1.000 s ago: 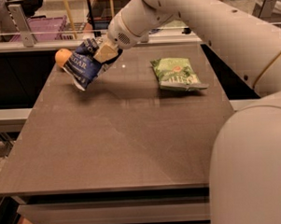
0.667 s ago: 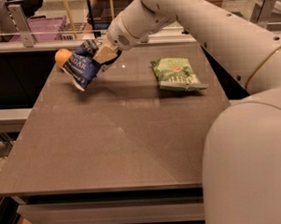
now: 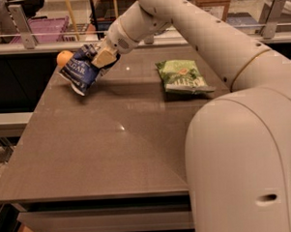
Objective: Move blue chip bag near orange
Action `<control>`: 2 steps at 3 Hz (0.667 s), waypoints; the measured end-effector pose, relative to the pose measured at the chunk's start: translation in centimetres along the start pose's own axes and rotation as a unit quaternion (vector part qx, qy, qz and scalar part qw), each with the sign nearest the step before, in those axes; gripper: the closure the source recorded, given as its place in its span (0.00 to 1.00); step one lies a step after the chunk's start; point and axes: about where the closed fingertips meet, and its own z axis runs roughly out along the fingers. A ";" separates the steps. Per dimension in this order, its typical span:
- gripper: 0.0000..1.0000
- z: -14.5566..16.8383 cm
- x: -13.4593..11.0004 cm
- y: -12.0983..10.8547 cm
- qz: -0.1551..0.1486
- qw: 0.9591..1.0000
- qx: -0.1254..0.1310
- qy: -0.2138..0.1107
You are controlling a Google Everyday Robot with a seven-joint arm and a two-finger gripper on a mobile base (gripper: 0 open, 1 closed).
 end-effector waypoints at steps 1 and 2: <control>1.00 1.0 0.3 -0.6 -0.005 1.000 -0.015 -0.003; 1.00 1.6 0.8 -1.1 -0.007 1.000 -0.024 0.002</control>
Offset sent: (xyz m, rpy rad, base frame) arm 0.0251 -0.0010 -0.0160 -0.0193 0.0238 0.0520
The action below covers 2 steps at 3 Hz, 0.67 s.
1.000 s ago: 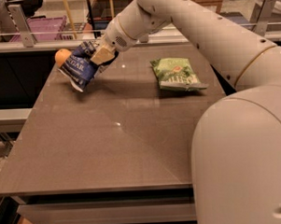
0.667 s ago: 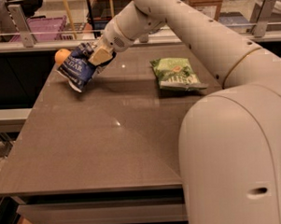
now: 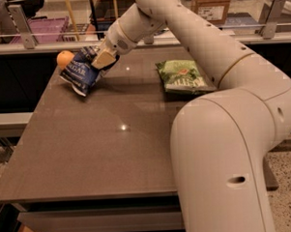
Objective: Move blue chip bag near orange
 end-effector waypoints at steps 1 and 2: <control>0.84 0.3 0.0 0.1 0.000 1.000 -0.002 0.000; 0.59 0.6 0.0 0.2 0.000 1.000 -0.005 0.000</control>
Offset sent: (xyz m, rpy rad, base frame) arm -0.0001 0.0018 -0.0015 -0.0002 0.0024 0.0027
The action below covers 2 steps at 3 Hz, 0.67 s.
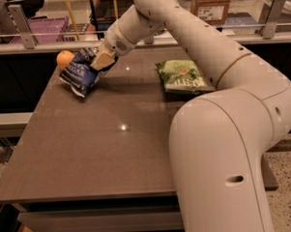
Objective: Move blue chip bag near orange
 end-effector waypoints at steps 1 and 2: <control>0.28 0.5 0.0 0.1 0.000 1.000 -0.004 0.000; 0.06 0.8 0.0 0.2 0.000 1.000 -0.006 0.000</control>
Offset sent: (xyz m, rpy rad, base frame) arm -0.0003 0.0017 -0.0016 -0.0005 0.0025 0.0026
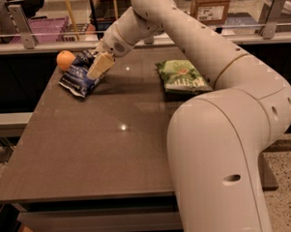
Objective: Move blue chip bag near orange
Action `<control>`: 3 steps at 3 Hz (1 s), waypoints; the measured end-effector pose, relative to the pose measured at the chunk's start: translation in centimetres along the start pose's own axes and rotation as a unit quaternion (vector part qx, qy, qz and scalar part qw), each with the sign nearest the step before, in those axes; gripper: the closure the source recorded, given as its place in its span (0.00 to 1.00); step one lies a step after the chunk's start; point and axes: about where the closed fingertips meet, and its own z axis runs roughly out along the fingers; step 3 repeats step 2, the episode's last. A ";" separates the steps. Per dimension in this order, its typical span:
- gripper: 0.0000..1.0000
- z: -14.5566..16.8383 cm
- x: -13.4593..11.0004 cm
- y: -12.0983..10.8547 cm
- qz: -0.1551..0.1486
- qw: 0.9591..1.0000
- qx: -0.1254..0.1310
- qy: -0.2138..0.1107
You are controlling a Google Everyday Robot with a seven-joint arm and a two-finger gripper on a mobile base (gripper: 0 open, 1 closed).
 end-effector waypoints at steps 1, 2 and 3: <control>0.00 0.3 0.0 0.1 0.000 1.000 -0.002 0.000; 0.00 0.3 0.0 0.1 0.000 1.000 -0.002 0.000; 0.00 0.3 0.0 0.1 0.000 1.000 -0.002 0.000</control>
Offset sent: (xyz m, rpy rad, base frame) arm -0.0003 0.0018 -0.0017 -0.0006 0.0027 0.0027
